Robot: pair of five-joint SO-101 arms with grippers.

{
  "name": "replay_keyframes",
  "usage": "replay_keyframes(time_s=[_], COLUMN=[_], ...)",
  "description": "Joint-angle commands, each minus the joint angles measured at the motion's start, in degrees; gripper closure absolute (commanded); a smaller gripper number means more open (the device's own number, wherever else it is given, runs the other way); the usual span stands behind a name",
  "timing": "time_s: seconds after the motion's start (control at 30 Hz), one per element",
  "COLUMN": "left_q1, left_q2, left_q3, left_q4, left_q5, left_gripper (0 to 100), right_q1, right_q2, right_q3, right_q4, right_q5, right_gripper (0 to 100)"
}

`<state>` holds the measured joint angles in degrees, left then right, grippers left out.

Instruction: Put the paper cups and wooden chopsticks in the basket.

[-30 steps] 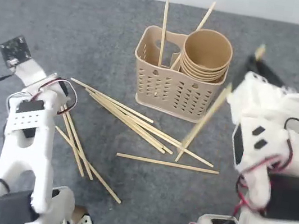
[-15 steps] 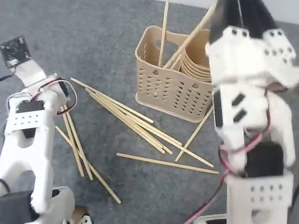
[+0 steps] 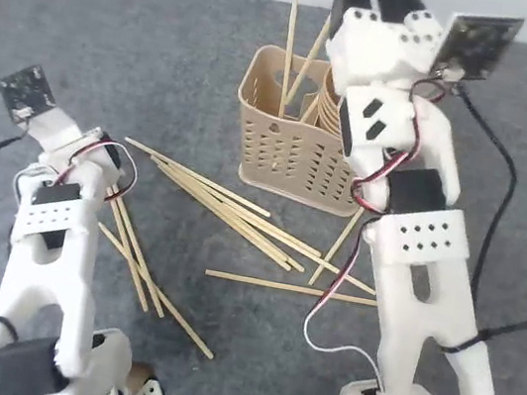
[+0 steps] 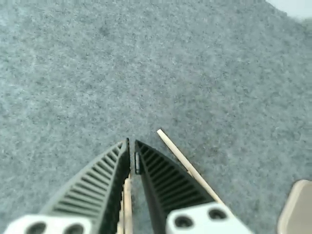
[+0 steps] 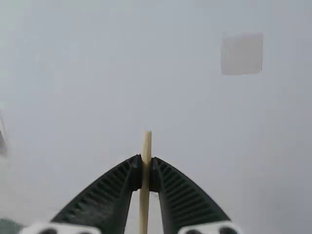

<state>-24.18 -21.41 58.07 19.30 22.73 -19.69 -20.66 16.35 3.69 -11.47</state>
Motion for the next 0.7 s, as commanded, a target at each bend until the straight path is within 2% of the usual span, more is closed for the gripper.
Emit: replay_keyframes(time_s=[0.0, 0.13, 0.27, 0.33, 0.4, 0.5, 0.67], left_q1=[-0.2, -0.2, -0.2, -0.2, -0.4, -0.5, -0.6], left_q2=[-2.5, -2.5, -2.5, -2.5, -2.5, -2.5, -2.5], left_q3=[-0.3, -0.3, -0.3, -0.3, -0.4, -0.5, -0.4], left_q4=[-1.3, -1.3, -1.3, -1.3, -1.3, -1.2, -0.7], left_q5=[0.0, 0.0, -0.1, -0.1, -0.1, 0.0, 0.3], left_gripper=[99, 99, 99, 99, 99, 98, 91], right_q1=[-3.5, -5.1, -5.1, -5.2, -5.5, -5.1, -5.0], right_q2=[0.7, 3.5, 3.4, 0.9, -2.9, -9.1, -18.7], right_q3=[2.7, 5.1, 5.5, 5.0, 2.8, -2.4, -9.0], right_q4=[0.8, 1.4, 1.5, 3.5, 10.4, 24.0, 48.9], right_q5=[1.1, 1.0, 1.0, 1.0, 0.7, -4.9, -10.5], right_gripper=[98.9, 97.5, 86.8, 86.4, 86.4, 86.4, 86.5])
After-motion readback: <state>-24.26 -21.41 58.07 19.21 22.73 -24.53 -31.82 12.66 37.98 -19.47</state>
